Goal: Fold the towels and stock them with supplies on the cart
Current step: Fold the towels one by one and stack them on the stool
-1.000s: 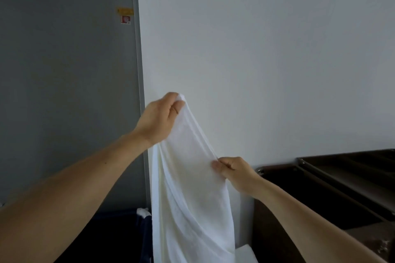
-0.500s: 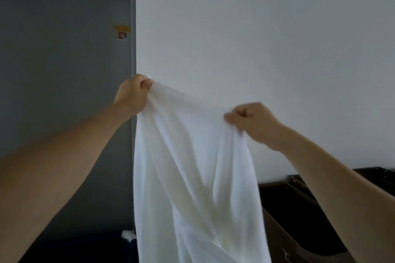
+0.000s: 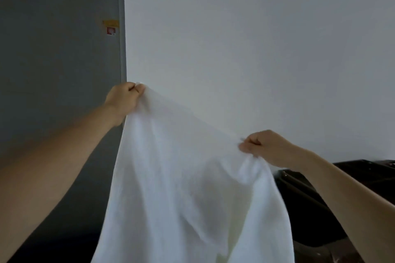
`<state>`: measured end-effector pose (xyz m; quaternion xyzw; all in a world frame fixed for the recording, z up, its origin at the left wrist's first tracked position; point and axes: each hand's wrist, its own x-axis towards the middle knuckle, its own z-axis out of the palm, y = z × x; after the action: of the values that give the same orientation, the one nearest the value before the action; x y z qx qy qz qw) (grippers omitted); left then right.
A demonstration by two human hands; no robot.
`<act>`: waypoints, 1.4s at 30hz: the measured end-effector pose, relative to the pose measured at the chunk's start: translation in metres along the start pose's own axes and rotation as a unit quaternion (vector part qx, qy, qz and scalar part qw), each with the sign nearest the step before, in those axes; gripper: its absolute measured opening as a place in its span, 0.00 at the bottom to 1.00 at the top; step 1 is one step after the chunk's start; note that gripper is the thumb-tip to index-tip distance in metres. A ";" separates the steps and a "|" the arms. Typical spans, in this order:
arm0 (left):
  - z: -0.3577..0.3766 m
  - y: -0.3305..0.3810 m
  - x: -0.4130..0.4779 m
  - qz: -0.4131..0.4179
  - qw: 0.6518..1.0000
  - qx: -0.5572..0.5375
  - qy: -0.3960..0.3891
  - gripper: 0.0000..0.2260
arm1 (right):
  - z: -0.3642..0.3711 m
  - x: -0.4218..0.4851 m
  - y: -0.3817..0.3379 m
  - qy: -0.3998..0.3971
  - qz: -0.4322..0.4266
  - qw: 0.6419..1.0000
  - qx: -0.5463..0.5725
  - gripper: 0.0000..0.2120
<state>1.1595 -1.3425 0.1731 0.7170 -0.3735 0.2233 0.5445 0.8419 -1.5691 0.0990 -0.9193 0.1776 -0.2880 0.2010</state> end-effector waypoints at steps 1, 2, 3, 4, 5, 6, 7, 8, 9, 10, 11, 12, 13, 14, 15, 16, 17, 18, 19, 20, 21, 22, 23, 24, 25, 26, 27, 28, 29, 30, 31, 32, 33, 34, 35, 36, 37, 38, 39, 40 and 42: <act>0.000 -0.002 -0.001 -0.003 1.000 -0.020 -0.023 0.12 | 0.004 -0.003 0.009 -0.012 0.011 1.000 -0.015 0.21; 0.000 -0.002 -0.003 -0.006 0.998 -0.043 -0.045 0.12 | 0.007 -0.007 0.018 -0.008 0.021 1.000 -0.010 0.21; 0.001 0.000 -0.005 -0.014 0.996 -0.069 -0.061 0.12 | 0.009 -0.010 0.025 0.001 0.030 1.000 0.000 0.20; 0.003 0.004 -0.007 -0.027 0.992 -0.096 -0.072 0.12 | 0.014 -0.013 0.031 0.009 0.040 0.999 0.012 0.19; 0.006 0.007 -0.008 -0.040 0.988 -0.125 -0.082 0.12 | 0.018 -0.016 0.038 0.011 0.053 0.998 0.026 0.18; 0.008 0.011 -0.008 -0.053 0.983 -0.152 -0.090 0.11 | 0.023 -0.018 0.043 0.008 0.061 0.997 0.036 0.18; 0.010 0.014 -0.009 -0.064 0.979 -0.168 -0.097 0.11 | 0.029 -0.021 0.048 -0.003 0.067 0.997 0.033 0.19; 0.012 0.016 -0.010 -0.070 0.977 -0.175 -0.104 0.12 | 0.034 -0.025 0.052 -0.016 0.072 0.997 0.015 0.20; 0.015 0.016 -0.012 -0.074 0.976 -0.174 -0.110 0.13 | 0.040 -0.029 0.057 -0.029 0.076 0.997 -0.013 0.20; 0.018 0.015 -0.014 -0.076 0.976 -0.170 -0.112 0.12 | 0.045 -0.034 0.062 -0.040 0.078 0.995 -0.044 0.21; 0.021 0.013 -0.017 -0.074 0.977 -0.166 -0.111 0.10 | 0.051 -0.038 0.067 -0.048 0.077 0.994 -0.066 0.21; 0.024 0.011 -0.020 -0.070 0.979 -0.160 -0.107 0.10 | 0.058 -0.043 0.072 -0.053 0.077 0.993 -0.068 0.21; 0.026 0.009 -0.023 -0.064 0.981 -0.152 -0.100 0.10 | 0.065 -0.048 0.076 -0.055 0.075 0.994 -0.052 0.21; 0.028 0.006 -0.025 -0.059 0.983 -0.145 -0.094 0.11 | 0.071 -0.052 0.079 -0.054 0.071 0.995 -0.036 0.20; 0.030 0.005 -0.026 -0.055 0.985 -0.139 -0.090 0.11 | 0.075 -0.054 0.080 -0.049 0.066 0.996 -0.023 0.20; 0.030 0.003 -0.027 -0.051 0.986 -0.134 -0.088 0.11 | 0.077 -0.056 0.082 -0.040 0.064 0.997 -0.012 0.20; 0.030 0.002 -0.027 -0.049 0.987 -0.128 -0.085 0.11 | 0.078 -0.056 0.084 -0.030 0.064 0.997 0.001 0.20; 0.029 0.000 -0.027 -0.048 0.988 -0.121 -0.083 0.11 | 0.079 -0.057 0.086 -0.019 0.066 0.998 0.010 0.18; 0.028 -0.002 -0.027 -0.048 0.989 -0.112 -0.082 0.12 | 0.080 -0.058 0.087 -0.012 0.067 0.998 0.010 0.17; 0.028 -0.005 -0.028 -0.047 0.990 -0.103 -0.083 0.15 | 0.081 -0.060 0.089 -0.015 0.069 0.997 0.001 0.16; 0.028 -0.008 -0.029 -0.045 0.991 -0.094 -0.086 0.19 | 0.084 -0.061 0.091 -0.026 0.077 0.997 -0.008 0.15; 0.029 -0.009 -0.031 -0.044 0.991 -0.087 -0.088 0.21 | 0.086 -0.063 0.091 -0.037 0.090 0.995 -0.012 0.14; 0.030 -0.010 -0.033 -0.044 0.992 -0.081 -0.088 0.22 | 0.088 -0.064 0.093 -0.037 0.106 0.994 -0.007 0.13; 0.030 -0.011 -0.035 -0.043 0.992 -0.075 -0.088 0.23 | 0.090 -0.066 0.094 -0.027 0.122 0.992 0.006 0.11; 0.031 -0.012 -0.037 -0.042 0.993 -0.069 -0.086 0.23 | 0.090 -0.067 0.096 -0.005 0.139 0.990 0.027 0.09; 0.031 -0.013 -0.038 -0.042 0.994 -0.063 -0.084 0.23 | 0.090 -0.068 0.098 0.021 0.155 0.986 0.057 0.07; 0.030 -0.015 -0.038 -0.043 0.994 -0.057 -0.081 0.23 | 0.090 -0.070 0.100 0.049 0.168 0.980 0.095 0.05; 0.030 -0.017 -0.039 -0.044 0.995 -0.051 -0.077 0.23 | 0.089 -0.072 0.102 0.071 0.178 0.972 0.133 0.03; 0.030 -0.019 -0.039 -0.043 0.995 -0.044 -0.073 0.24 | 0.087 -0.074 0.102 0.084 0.186 0.964 0.170 0.03; 0.031 -0.022 -0.040 -0.044 0.996 -0.037 -0.068 0.24 | 0.085 -0.076 0.102 0.082 0.192 0.957 0.200 0.06; 0.032 -0.024 -0.041 -0.044 0.997 -0.030 -0.064 0.24 | 0.083 -0.077 0.101 0.067 0.195 0.953 0.222 0.10; 0.035 -0.025 -0.043 -0.044 0.997 -0.023 -0.062 0.24 | 0.082 -0.078 0.101 0.047 0.196 0.952 0.230 0.12; 0.037 -0.026 -0.045 -0.045 0.997 -0.018 -0.059 0.24 | 0.081 -0.077 0.101 0.033 0.196 0.955 0.222 0.12; 0.040 -0.028 -0.045 -0.047 0.997 -0.012 -0.055 0.24 | 0.080 -0.077 0.101 0.032 0.198 0.958 0.206 0.09; 0.042 -0.030 -0.046 -0.050 0.998 -0.007 -0.049 0.23 | 0.080 -0.077 0.100 0.042 0.203 0.958 0.198 0.06; 0.044 -0.032 -0.047 -0.051 0.998 0.004 -0.044 0.23 | 0.080 -0.077 0.099 0.059 0.209 0.954 0.206 0.04; 0.045 -0.032 -0.049 -0.052 0.997 0.025 -0.041 0.21 | 0.080 -0.076 0.096 0.078 0.212 0.946 0.231 0.03; 0.047 -0.031 -0.053 -0.054 0.996 0.052 -0.042 0.17 | 0.079 -0.076 0.092 0.095 0.210 0.937 0.263 0.03; 0.050 -0.029 -0.060 -0.060 0.994 0.076 -0.050 0.11 | 0.079 -0.074 0.084 0.110 0.205 0.927 0.294 0.02; 0.054 -0.023 -0.070 -0.068 0.991 0.088 -0.070 0.08 | 0.079 -0.071 0.075 0.122 0.191 0.924 0.308 0.03; 0.069 -0.008 -0.097 -0.039 0.990 0.076 -0.115 0.16 | 0.081 -0.061 0.055 0.127 0.143 0.936 0.295 0.05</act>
<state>1.1000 -1.3781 0.0764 0.7909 -0.3880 0.1455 0.4503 0.8325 -1.5680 -0.0162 -0.7397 0.2382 -0.4098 0.4777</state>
